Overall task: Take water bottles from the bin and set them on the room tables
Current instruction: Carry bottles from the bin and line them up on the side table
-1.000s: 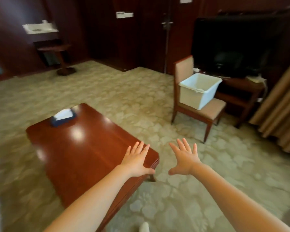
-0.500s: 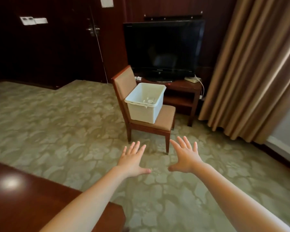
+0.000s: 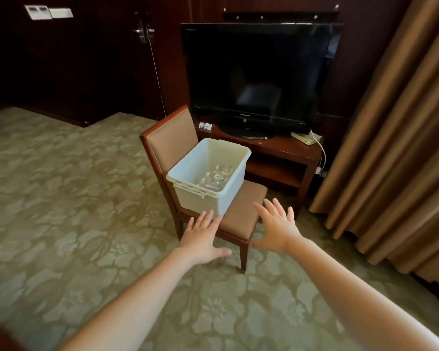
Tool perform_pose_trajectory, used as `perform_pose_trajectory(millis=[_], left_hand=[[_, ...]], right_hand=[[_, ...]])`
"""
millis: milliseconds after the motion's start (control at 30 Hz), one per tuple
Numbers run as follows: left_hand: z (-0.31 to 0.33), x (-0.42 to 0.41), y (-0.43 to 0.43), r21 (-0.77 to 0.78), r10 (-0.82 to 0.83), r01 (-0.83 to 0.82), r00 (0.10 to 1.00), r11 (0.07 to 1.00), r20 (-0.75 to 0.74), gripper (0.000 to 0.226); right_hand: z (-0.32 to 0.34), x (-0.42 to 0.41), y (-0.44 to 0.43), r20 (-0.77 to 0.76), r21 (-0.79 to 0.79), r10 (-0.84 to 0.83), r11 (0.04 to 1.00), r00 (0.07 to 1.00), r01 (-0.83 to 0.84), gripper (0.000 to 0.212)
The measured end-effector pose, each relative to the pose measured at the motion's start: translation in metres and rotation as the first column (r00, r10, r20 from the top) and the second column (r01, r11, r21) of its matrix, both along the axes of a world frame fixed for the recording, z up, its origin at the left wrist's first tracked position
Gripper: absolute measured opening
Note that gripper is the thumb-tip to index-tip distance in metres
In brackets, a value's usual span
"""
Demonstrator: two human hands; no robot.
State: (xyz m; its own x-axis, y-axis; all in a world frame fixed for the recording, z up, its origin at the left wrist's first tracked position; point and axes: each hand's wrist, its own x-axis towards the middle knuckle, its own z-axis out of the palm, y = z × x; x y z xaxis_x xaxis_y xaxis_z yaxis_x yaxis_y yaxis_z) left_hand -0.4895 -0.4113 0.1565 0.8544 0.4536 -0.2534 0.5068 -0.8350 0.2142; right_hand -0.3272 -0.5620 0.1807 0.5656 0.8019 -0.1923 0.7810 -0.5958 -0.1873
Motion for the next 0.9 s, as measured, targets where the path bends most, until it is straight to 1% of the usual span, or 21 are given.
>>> perform_pose_trajectory(millis=[167, 267, 367, 533, 667, 767, 900], left_hand=[[-0.005, 0.082, 0.049, -0.001, 0.079, -0.079, 0.997, 0.997, -0.023, 0.101], [-0.015, 0.133, 0.082, -0.015, 0.091, -0.091, 0.996, 0.996, -0.016, 0.099], [-0.03, 0.191, 0.127, -0.046, 0.131, -0.132, 0.991, 0.99, -0.009, 0.096], [-0.039, 0.265, 0.202, -0.068, 0.198, -0.199, 0.98, 0.978, -0.021, 0.095], [-0.041, 0.295, 0.249, -0.118, 0.267, -0.269, 0.963, 0.956, -0.029, 0.096], [-0.049, 0.305, 0.279, -0.156, 0.334, -0.336, 0.942, 0.929, -0.038, 0.095], [-0.07, 0.318, 0.312, -0.242, 0.479, -0.473, 0.877, 0.847, -0.038, 0.095]], right_hand=[[-0.008, 0.084, 0.054, -0.034, 0.019, 0.039, 0.999, 0.999, -0.038, 0.11], [-0.015, 0.135, 0.092, -0.069, 0.007, 0.051, 0.999, 0.996, -0.05, 0.111], [-0.023, 0.192, 0.142, -0.07, 0.012, 0.085, 0.996, 0.994, -0.084, 0.11], [-0.016, 0.272, 0.226, -0.079, -0.009, 0.147, 0.989, 0.986, -0.148, 0.108], [-0.022, 0.32, 0.288, -0.137, 0.02, 0.173, 0.985, 0.975, -0.172, 0.105], [-0.032, 0.343, 0.332, -0.19, -0.013, 0.229, 0.972, 0.955, -0.236, 0.104], [-0.055, 0.372, 0.392, -0.287, -0.045, 0.315, 0.939, 0.905, -0.341, 0.103]])
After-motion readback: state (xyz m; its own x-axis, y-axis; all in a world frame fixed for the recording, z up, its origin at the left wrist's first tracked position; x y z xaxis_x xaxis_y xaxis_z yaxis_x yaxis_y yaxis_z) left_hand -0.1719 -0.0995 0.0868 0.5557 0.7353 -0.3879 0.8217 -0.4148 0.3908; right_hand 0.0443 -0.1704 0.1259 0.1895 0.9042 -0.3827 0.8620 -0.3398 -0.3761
